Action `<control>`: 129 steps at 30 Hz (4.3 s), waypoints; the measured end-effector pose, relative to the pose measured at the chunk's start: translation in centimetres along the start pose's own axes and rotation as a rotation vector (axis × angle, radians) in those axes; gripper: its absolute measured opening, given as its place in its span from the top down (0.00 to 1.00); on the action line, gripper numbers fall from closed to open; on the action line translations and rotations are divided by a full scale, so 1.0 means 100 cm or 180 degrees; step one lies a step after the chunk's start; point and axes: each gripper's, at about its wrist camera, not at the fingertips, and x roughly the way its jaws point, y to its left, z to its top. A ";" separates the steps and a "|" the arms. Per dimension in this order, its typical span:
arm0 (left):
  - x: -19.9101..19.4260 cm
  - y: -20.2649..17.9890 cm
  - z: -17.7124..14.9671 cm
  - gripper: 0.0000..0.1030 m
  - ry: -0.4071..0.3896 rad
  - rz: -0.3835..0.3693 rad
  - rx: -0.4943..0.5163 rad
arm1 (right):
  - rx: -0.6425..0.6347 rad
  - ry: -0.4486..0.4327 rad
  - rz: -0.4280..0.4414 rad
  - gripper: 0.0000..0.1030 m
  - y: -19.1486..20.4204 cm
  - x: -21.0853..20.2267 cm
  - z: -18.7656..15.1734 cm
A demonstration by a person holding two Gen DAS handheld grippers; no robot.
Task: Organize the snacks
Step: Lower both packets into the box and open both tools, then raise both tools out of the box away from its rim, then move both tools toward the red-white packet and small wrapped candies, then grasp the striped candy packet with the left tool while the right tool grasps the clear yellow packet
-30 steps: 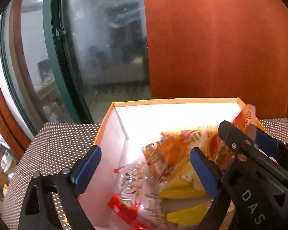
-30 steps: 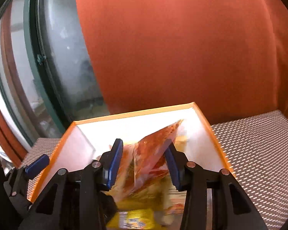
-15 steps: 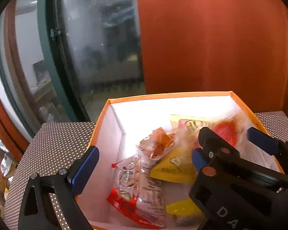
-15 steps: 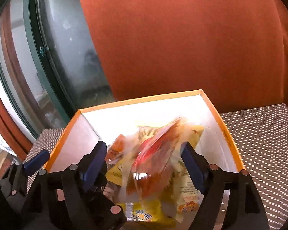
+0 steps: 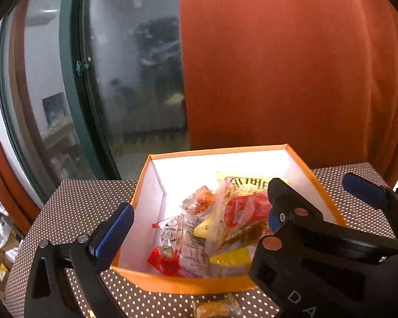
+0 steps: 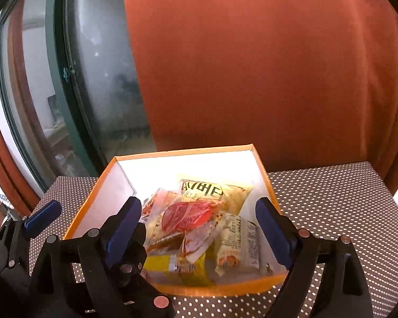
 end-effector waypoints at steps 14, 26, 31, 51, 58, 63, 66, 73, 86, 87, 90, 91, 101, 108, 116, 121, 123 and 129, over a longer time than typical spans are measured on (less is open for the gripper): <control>-0.077 -0.002 -0.013 0.01 -0.0176 -0.0183 -0.0062 | -0.0095 -0.0253 -0.0183 0.10 0.006 -0.087 -0.013; -0.145 -0.002 -0.042 0.04 -0.0441 -0.0438 0.0141 | -0.0084 -0.0527 -0.0190 0.10 0.015 -0.162 -0.042; -0.160 0.005 -0.058 0.05 -0.0400 -0.0461 0.0123 | -0.0116 -0.0411 -0.0121 0.10 0.024 -0.176 -0.057; -0.141 0.025 -0.135 0.05 -0.0309 -0.0418 0.0043 | -0.0116 -0.0397 -0.0203 0.10 0.045 -0.168 -0.135; -0.112 0.038 -0.162 0.05 -0.0049 -0.0272 -0.0025 | -0.0074 -0.0112 -0.0115 0.10 0.050 -0.134 -0.156; -0.088 0.050 -0.181 0.05 0.0160 -0.0219 -0.0048 | -0.0086 -0.0012 -0.0084 0.10 0.056 -0.113 -0.175; -0.068 0.060 -0.189 0.05 0.0282 -0.0134 -0.0066 | -0.0112 0.0146 -0.0081 0.10 0.060 -0.095 -0.183; -0.029 0.084 -0.200 0.05 0.0572 -0.0009 -0.0010 | -0.0149 0.0429 0.0003 0.10 0.074 -0.059 -0.193; 0.018 0.121 -0.188 0.08 0.0835 0.0092 -0.0028 | -0.0130 0.0573 0.0039 0.10 0.094 -0.016 -0.179; 0.021 0.124 -0.186 0.09 0.0844 0.0092 -0.0044 | -0.0125 0.0576 0.0041 0.10 0.095 -0.014 -0.177; 0.027 0.128 -0.182 0.12 0.0813 0.0162 -0.0061 | -0.0123 0.0575 0.0039 0.10 0.100 -0.006 -0.173; 0.029 0.128 -0.181 0.12 0.0806 0.0178 -0.0048 | -0.0121 0.0574 0.0039 0.10 0.100 -0.003 -0.171; 0.051 0.150 -0.177 0.22 0.0941 0.0261 -0.0057 | -0.0136 0.0620 0.0035 0.10 0.112 0.027 -0.161; 0.060 0.153 -0.175 0.37 0.1026 0.0097 -0.0114 | -0.0079 0.0702 0.0091 0.10 0.113 0.045 -0.157; 0.056 0.137 -0.175 0.55 0.1012 -0.0003 -0.0047 | -0.0086 0.0707 0.0037 0.10 0.106 0.044 -0.160; 0.053 0.117 -0.173 0.56 0.1021 -0.0137 0.0013 | -0.0073 0.0714 0.0030 0.10 0.100 0.042 -0.160; 0.052 0.111 -0.171 0.56 0.1001 -0.0137 0.0034 | -0.0074 0.0709 0.0011 0.10 0.094 0.040 -0.159; 0.052 0.090 -0.159 0.56 0.0931 -0.0174 0.0136 | -0.0011 0.0716 -0.0025 0.10 0.078 0.043 -0.152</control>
